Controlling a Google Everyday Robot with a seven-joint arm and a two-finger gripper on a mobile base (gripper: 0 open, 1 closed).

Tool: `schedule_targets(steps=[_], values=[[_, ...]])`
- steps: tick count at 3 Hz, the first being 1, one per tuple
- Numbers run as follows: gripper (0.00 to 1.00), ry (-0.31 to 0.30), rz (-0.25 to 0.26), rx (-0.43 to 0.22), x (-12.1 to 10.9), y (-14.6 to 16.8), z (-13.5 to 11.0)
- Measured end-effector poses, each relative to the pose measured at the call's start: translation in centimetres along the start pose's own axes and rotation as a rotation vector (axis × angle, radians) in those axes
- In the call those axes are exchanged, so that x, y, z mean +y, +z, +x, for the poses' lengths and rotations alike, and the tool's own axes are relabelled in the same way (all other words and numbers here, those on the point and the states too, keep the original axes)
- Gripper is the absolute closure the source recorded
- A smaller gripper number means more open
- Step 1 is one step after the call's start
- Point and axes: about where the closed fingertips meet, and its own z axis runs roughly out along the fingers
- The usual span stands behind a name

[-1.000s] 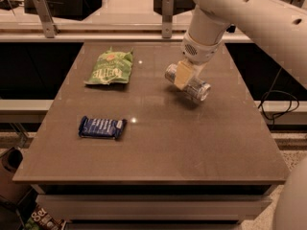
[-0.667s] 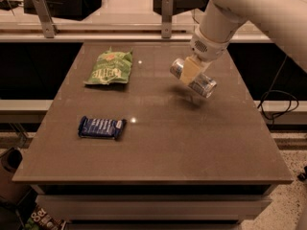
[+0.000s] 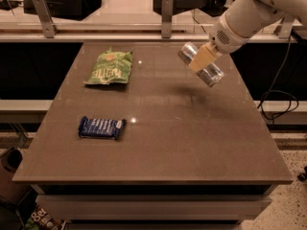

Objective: Place redbull can upright

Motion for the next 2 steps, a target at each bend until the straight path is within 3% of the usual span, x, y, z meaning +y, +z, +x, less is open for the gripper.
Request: schedule_targets(steps=[2], values=[[1.00,-0.017,-0.047,-0.232,-1.48,-1.27,-1.90]])
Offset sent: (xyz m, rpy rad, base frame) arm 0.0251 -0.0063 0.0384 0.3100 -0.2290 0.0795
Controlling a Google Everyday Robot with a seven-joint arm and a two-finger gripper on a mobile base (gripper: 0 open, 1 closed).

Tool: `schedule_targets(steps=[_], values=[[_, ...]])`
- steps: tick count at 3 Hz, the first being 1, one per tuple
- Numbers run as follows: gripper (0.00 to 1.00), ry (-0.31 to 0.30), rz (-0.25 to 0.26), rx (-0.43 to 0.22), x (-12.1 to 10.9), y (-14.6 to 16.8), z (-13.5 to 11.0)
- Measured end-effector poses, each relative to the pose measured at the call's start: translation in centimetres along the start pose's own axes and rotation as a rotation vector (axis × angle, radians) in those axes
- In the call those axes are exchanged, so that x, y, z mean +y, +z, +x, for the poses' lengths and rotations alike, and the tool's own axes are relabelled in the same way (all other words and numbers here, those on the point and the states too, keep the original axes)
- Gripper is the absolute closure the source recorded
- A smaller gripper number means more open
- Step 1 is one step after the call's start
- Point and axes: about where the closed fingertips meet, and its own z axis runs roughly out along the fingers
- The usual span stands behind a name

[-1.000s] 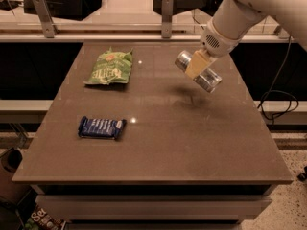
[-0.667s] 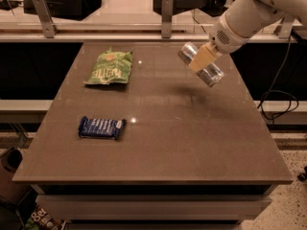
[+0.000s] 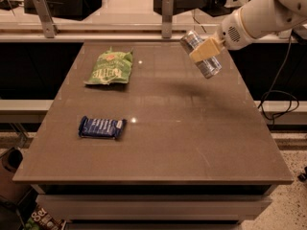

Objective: Place redbull can upright

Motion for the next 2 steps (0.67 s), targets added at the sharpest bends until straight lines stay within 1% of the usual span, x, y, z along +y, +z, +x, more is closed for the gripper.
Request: schedule_targets(steps=[1,2], values=[[1.00,-0.006,-0.028,-0.105,-0.17,0.09,-0.80],[1.00,-0.003,-0.039,-0.184,0.12,0.42,-1.39]])
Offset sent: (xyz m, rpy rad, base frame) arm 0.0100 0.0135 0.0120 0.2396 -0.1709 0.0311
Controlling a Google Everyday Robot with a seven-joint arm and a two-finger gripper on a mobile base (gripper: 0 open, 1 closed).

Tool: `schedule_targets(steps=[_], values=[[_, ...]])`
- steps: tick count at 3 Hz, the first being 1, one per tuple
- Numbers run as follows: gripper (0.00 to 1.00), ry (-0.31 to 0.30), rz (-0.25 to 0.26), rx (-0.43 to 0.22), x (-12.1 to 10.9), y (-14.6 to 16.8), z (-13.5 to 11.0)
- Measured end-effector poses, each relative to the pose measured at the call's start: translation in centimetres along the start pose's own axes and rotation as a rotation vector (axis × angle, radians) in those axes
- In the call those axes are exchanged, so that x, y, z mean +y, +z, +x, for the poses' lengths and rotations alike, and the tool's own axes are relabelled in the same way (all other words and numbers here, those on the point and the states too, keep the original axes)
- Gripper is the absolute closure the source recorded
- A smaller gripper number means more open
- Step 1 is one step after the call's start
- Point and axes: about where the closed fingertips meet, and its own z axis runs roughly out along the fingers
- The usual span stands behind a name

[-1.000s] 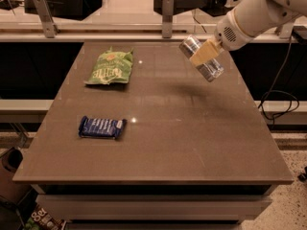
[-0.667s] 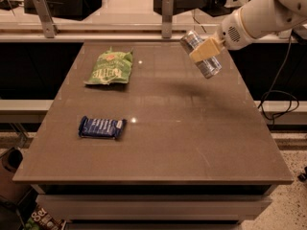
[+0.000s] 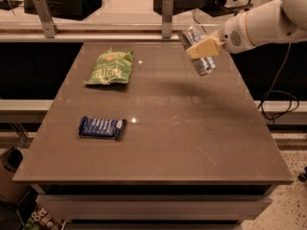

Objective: Place redbull can upright

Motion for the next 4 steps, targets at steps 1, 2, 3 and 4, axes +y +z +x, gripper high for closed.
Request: schedule_targets(steps=[1,2,3,4], values=[[1.00,0.006,-0.009,-0.083,0.3,0.7,0.0],[1.00,0.010,-0.029,-0.161,0.7,2.0,-0.1],[1.00,0.020,-0.046,-0.238,0.8,3.0,0.0],[1.00,0.031,-0.067,-0.301,0.9,4.0,0.0]])
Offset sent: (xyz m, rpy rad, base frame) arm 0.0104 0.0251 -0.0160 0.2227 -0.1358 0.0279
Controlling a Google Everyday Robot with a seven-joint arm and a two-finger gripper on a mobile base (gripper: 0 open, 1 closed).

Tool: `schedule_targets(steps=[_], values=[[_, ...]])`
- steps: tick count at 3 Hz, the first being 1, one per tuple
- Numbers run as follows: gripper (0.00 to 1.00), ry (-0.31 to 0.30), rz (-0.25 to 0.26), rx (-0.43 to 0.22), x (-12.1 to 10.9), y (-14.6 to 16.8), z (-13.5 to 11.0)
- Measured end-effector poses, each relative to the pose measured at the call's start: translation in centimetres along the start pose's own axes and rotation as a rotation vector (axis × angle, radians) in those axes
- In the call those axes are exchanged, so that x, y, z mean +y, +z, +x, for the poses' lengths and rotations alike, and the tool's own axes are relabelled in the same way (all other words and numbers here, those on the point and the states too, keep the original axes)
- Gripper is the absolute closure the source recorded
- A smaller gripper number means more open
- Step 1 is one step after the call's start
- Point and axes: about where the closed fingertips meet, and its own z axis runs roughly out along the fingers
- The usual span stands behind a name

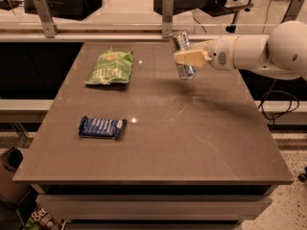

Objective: Place redbull can upright

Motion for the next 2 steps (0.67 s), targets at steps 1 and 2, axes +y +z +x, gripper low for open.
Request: schedule_targets(steps=[1,2], values=[[1.00,0.017,-0.017,-0.056,-0.23,0.78,0.49],[1.00,0.030,-0.031,-0.094,-0.40,1.46,0.91]])
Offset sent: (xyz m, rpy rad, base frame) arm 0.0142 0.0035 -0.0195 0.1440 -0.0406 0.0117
